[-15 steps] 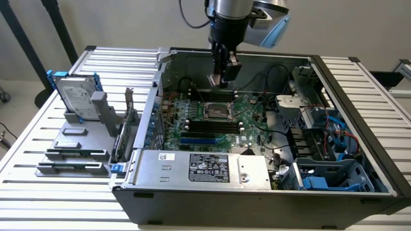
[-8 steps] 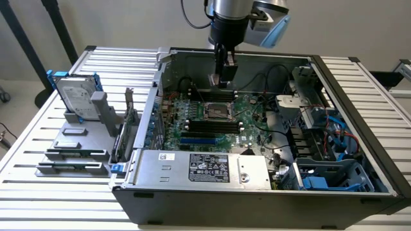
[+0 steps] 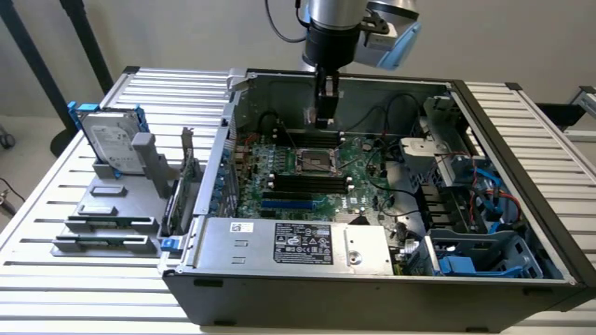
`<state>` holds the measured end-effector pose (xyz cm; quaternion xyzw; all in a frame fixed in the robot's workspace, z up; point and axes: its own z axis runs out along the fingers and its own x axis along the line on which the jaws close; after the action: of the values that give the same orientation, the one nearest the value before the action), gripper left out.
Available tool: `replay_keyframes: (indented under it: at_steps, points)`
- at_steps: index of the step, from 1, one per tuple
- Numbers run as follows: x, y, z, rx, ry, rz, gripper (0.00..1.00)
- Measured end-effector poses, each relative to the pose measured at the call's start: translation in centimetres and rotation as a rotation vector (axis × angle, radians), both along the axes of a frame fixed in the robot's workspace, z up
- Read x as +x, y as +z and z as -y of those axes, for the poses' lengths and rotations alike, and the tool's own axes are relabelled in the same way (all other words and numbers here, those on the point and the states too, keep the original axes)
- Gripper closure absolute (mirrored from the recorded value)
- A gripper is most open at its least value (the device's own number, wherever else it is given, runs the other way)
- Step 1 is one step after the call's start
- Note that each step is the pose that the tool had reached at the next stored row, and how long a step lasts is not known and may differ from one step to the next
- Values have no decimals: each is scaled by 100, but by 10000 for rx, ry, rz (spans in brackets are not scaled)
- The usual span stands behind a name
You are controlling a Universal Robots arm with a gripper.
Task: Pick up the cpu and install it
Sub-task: 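Place the cpu into insertion slot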
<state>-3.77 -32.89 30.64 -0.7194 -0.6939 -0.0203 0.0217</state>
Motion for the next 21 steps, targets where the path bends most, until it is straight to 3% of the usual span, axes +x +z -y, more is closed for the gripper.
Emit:
replay_keyframes:
  at_steps: [4, 6, 11, 13, 17, 21]
  points:
    - [0, -15, 0, 3, -536, 21, 45]
    - [-1, -32, 0, 5, -589, 92, 45]
    - [-17, -92, 0, 16, -590, 369, 45]
    - [-30, -122, 0, 17, -591, 448, 45]
    - [-56, -193, 1, 21, -590, 556, 45]
    - [-64, -262, 1, 15, -590, 598, 45]
